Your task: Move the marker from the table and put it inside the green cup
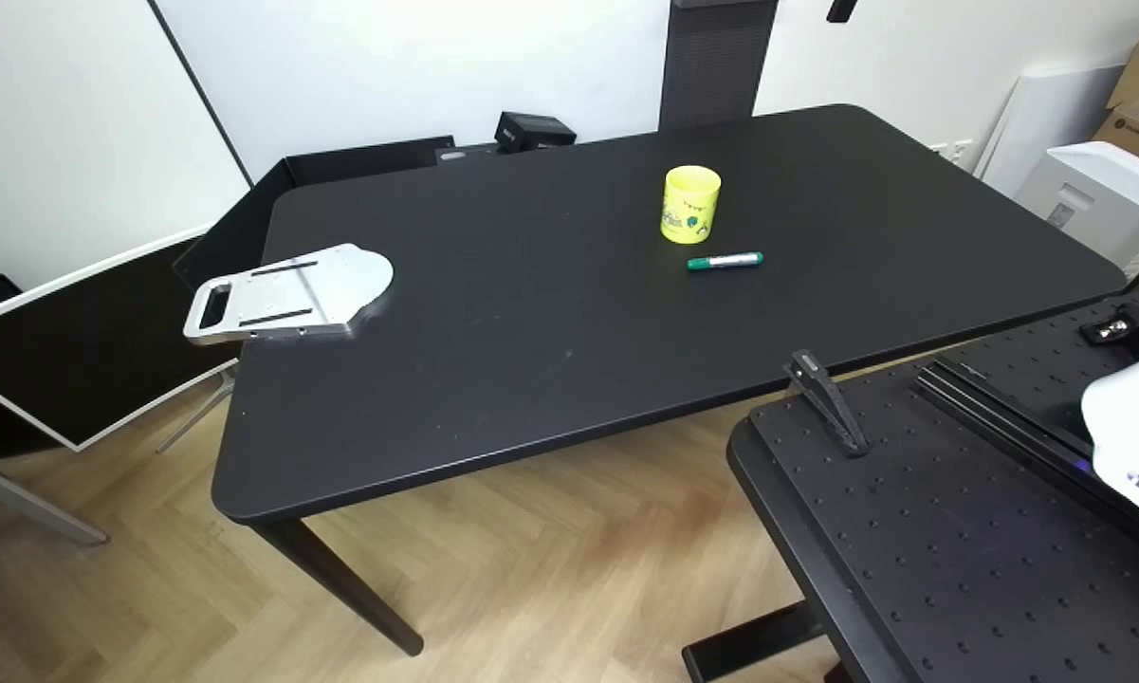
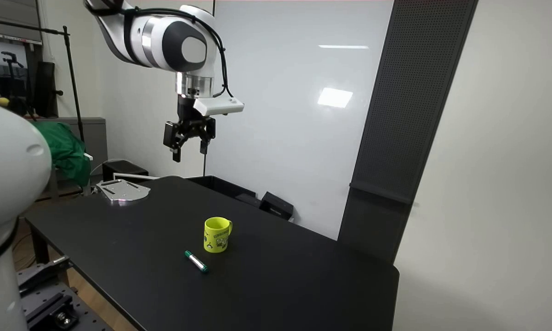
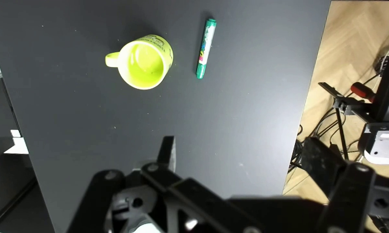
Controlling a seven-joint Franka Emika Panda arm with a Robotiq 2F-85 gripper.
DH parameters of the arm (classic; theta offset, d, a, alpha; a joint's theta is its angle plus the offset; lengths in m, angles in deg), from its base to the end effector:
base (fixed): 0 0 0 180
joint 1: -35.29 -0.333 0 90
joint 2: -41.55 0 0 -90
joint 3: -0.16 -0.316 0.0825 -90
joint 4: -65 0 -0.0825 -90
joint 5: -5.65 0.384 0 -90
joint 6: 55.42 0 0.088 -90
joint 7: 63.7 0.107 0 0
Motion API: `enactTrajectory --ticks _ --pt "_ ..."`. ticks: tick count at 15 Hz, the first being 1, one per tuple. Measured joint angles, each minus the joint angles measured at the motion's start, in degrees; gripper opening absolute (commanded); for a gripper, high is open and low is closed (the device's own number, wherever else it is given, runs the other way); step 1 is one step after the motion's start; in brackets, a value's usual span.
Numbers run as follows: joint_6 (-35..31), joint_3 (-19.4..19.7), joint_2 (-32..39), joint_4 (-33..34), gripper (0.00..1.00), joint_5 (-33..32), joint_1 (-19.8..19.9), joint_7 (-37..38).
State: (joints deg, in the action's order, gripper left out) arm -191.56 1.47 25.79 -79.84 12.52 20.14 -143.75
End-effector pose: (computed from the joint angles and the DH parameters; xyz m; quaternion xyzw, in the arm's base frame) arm 0.4310 0.1075 0.3862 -0.7096 -0.7004 -0.0771 0.0061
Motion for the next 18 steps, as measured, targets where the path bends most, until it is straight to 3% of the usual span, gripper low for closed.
enactTrajectory --ticks 11,18 --pt "-0.6 -0.1 0.4 0.0 1.00 -0.1 0.3 -0.5" --pt "-7.8 -0.1 6.6 0.1 1.00 -0.3 2.5 -1.1"
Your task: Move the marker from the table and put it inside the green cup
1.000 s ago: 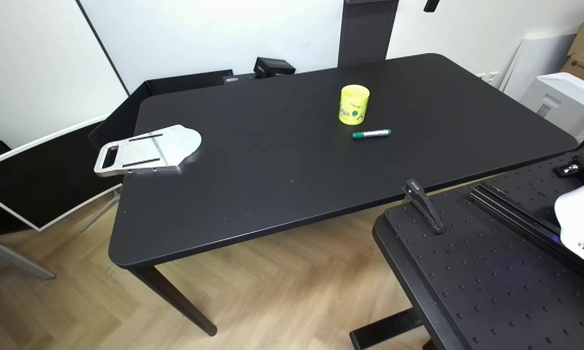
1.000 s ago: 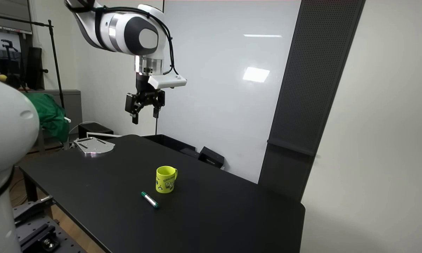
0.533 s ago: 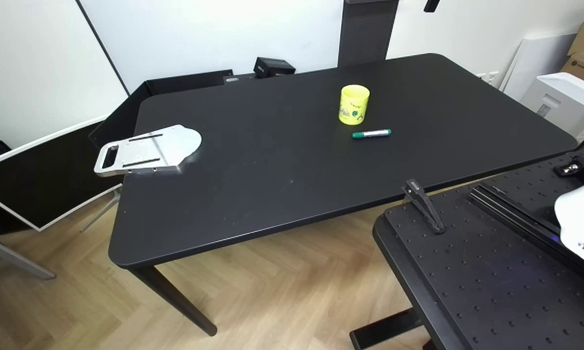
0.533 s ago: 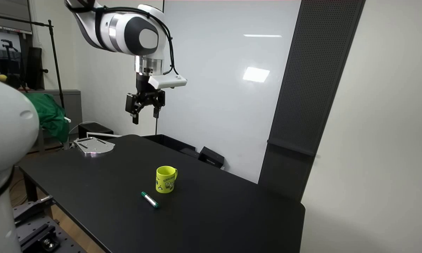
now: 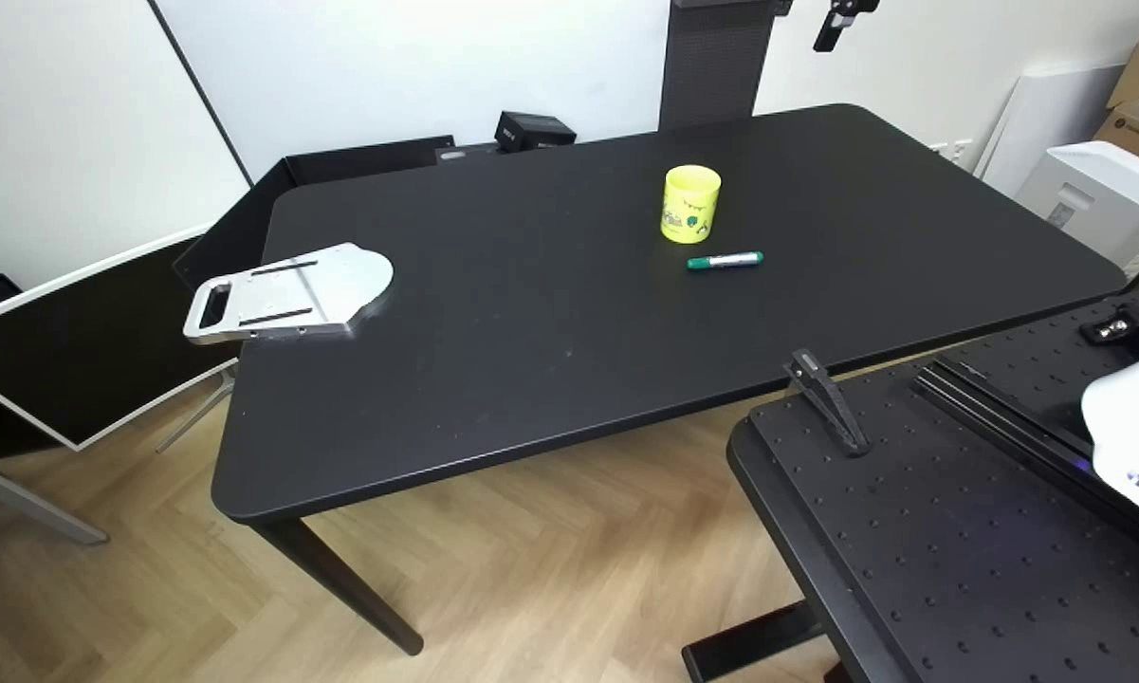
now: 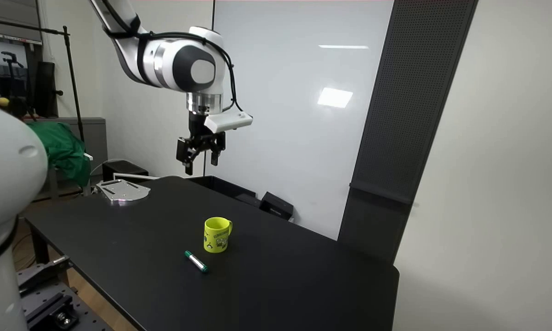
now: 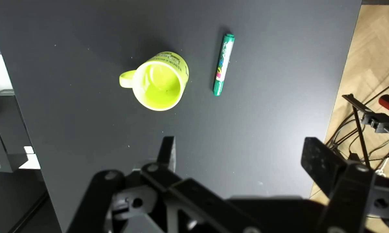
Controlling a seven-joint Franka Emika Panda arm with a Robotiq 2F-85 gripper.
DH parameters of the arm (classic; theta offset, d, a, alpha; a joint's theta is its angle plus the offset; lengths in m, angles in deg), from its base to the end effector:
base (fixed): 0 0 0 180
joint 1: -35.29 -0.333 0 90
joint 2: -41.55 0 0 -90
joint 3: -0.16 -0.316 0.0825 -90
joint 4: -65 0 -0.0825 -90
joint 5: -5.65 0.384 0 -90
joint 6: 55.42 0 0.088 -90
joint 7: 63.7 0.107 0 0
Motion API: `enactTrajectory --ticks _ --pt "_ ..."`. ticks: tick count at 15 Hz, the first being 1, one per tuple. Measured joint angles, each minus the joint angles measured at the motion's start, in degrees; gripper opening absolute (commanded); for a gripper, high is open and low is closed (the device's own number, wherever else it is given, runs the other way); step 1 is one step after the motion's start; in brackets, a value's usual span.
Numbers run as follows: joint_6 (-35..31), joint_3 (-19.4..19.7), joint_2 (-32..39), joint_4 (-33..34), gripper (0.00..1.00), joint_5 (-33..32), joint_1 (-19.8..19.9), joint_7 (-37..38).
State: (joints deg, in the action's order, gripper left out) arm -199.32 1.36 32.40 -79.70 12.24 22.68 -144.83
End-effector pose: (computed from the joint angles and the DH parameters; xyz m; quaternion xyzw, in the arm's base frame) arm 0.4526 0.0905 0.3486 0.7199 0.6892 0.0818 0.0096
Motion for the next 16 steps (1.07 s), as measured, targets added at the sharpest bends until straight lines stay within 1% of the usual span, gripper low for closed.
enactTrajectory --ticks 6,9,12,16 --pt "-6.3 -0.6 10.4 1.3 1.00 -1.0 3.5 0.0" --pt "-10.3 -1.4 16.0 2.7 1.00 -3.0 5.6 0.1" --pt "-11.9 -2.2 21.3 5.1 1.00 -6.0 7.3 1.0" --pt "-12.9 -3.9 26.5 7.8 1.00 -8.1 8.1 3.3"
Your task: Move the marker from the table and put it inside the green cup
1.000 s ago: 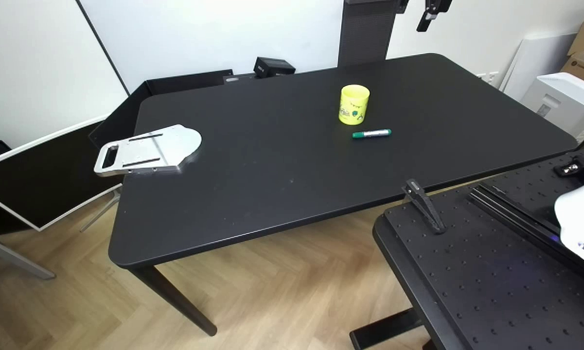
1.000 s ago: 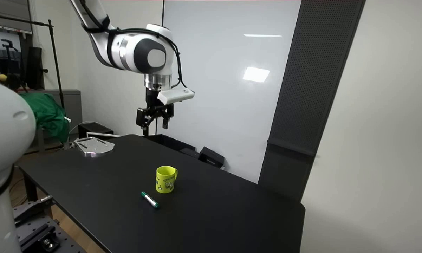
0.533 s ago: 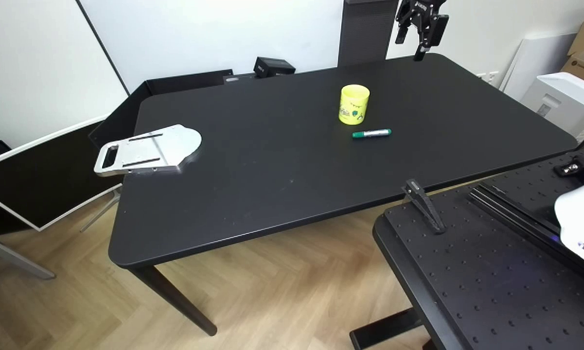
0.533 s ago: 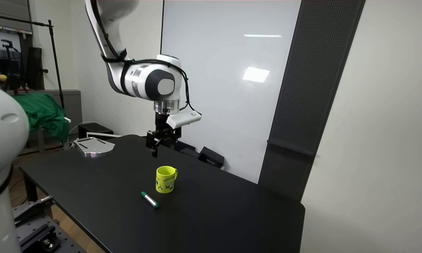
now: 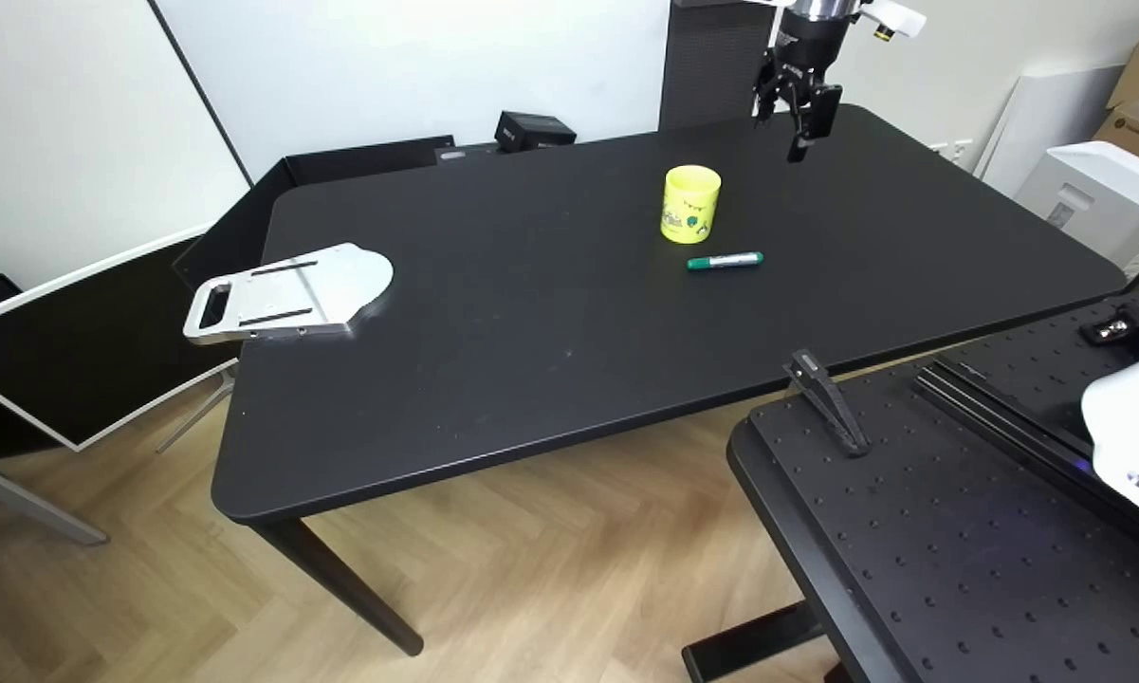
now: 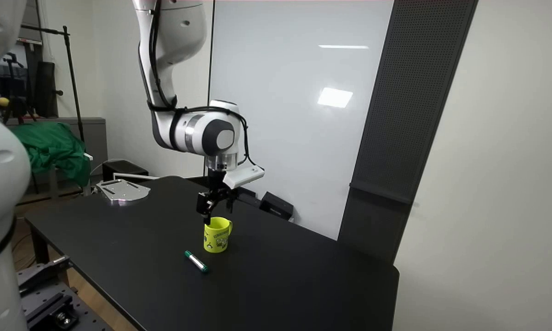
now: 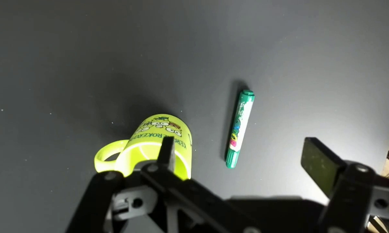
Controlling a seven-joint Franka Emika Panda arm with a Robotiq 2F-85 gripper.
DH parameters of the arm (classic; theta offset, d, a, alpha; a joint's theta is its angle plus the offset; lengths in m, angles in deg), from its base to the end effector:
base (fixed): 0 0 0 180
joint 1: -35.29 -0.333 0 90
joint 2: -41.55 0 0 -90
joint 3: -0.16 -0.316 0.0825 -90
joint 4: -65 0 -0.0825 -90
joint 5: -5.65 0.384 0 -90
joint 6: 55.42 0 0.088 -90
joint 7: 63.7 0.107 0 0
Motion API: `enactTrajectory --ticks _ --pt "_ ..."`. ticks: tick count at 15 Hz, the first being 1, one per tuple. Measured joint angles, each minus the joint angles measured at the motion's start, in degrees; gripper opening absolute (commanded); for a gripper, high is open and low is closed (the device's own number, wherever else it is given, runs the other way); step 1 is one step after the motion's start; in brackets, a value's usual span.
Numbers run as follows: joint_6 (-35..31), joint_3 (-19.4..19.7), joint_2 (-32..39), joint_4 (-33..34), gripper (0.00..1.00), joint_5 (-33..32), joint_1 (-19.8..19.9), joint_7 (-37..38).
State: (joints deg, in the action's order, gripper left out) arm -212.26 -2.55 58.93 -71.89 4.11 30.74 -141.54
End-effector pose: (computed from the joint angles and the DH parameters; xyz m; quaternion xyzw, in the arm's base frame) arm 0.5026 0.0659 0.1971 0.7290 0.6841 0.0194 0.0119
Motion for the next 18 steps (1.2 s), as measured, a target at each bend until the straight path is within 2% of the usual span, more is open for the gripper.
enactTrajectory --ticks 7,14,18 --pt "0.0 -3.5 4.6 1.9 1.00 -0.8 0.0 4.4" --pt "0.0 -3.9 4.9 2.1 1.00 -1.3 0.5 4.7" --pt "-0.1 -3.5 6.9 2.2 1.00 -3.9 0.5 7.9"
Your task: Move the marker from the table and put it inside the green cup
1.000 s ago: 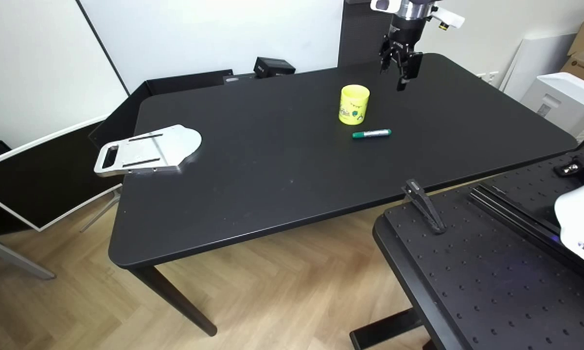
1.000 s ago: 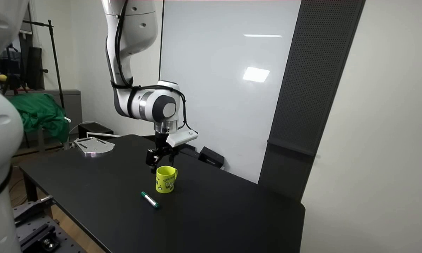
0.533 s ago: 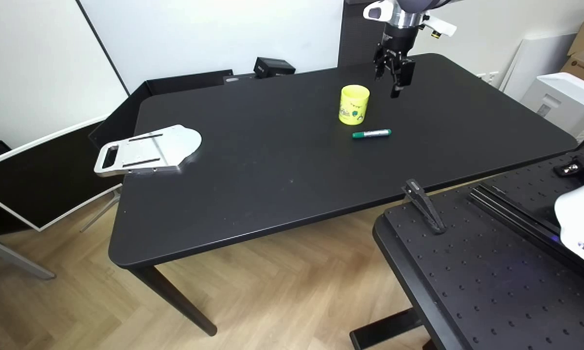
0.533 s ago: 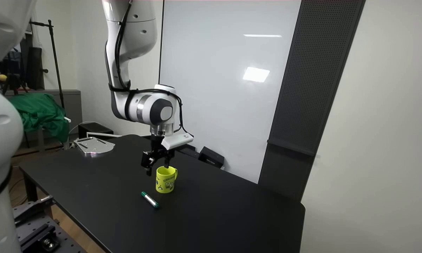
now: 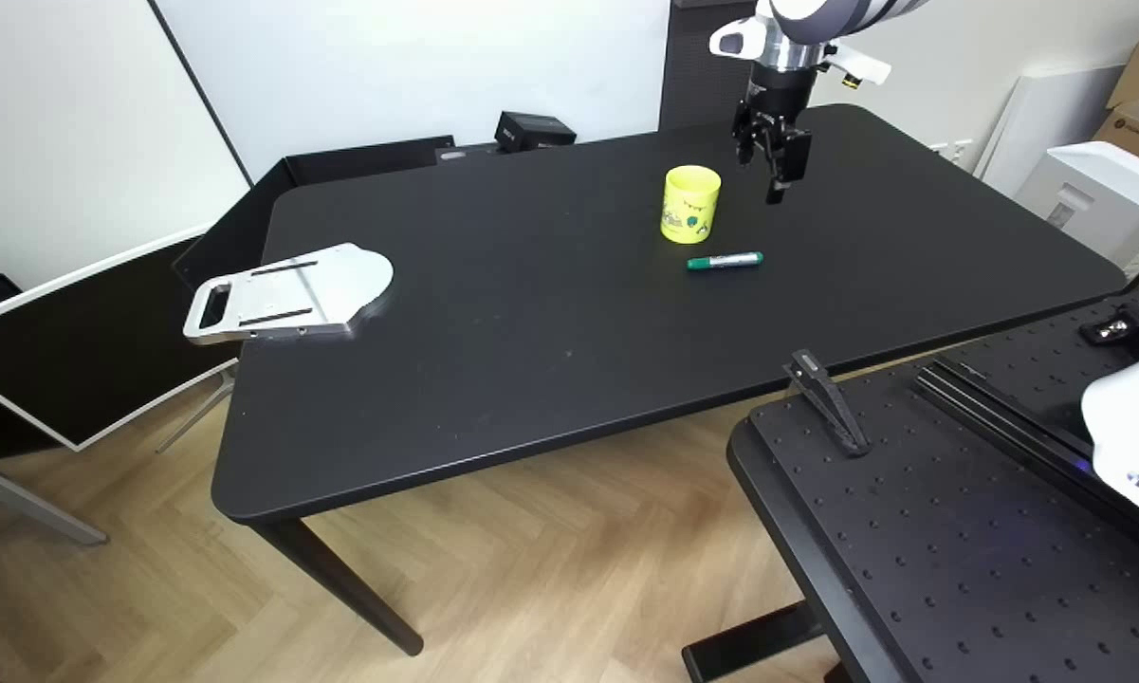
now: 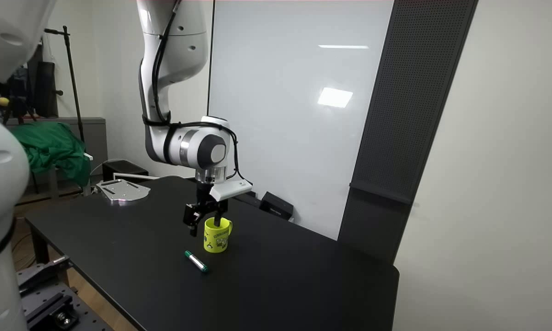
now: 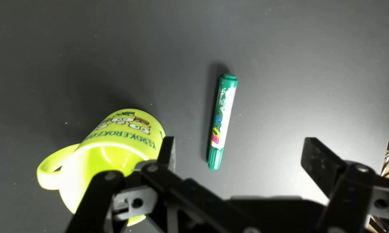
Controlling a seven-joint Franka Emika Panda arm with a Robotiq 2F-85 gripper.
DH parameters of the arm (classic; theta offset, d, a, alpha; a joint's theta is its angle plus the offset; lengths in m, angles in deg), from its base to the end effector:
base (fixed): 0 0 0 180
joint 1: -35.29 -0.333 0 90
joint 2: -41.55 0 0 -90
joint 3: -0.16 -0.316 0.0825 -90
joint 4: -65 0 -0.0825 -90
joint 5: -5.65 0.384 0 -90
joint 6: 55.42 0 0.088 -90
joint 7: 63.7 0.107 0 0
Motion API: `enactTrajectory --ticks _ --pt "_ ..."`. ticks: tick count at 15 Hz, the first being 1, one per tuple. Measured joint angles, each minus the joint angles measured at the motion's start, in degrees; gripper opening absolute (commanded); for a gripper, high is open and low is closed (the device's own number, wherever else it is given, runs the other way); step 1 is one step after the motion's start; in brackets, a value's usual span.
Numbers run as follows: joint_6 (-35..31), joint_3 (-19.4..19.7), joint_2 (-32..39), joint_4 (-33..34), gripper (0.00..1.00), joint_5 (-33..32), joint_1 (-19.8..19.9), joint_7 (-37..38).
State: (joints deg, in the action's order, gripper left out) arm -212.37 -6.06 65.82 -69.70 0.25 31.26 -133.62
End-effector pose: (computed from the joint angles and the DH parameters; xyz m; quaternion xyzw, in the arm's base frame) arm 0.4951 0.0967 0.1497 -0.7391 -0.6734 0.0112 0.0117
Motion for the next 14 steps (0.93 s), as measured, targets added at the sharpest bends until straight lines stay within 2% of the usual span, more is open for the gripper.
enactTrajectory --ticks 5,14 --pt "0.0 0.7 5.0 0.5 1.00 -2.7 -0.1 6.3" --pt "-2.6 0.9 12.7 3.5 1.00 -6.2 -0.1 11.6"
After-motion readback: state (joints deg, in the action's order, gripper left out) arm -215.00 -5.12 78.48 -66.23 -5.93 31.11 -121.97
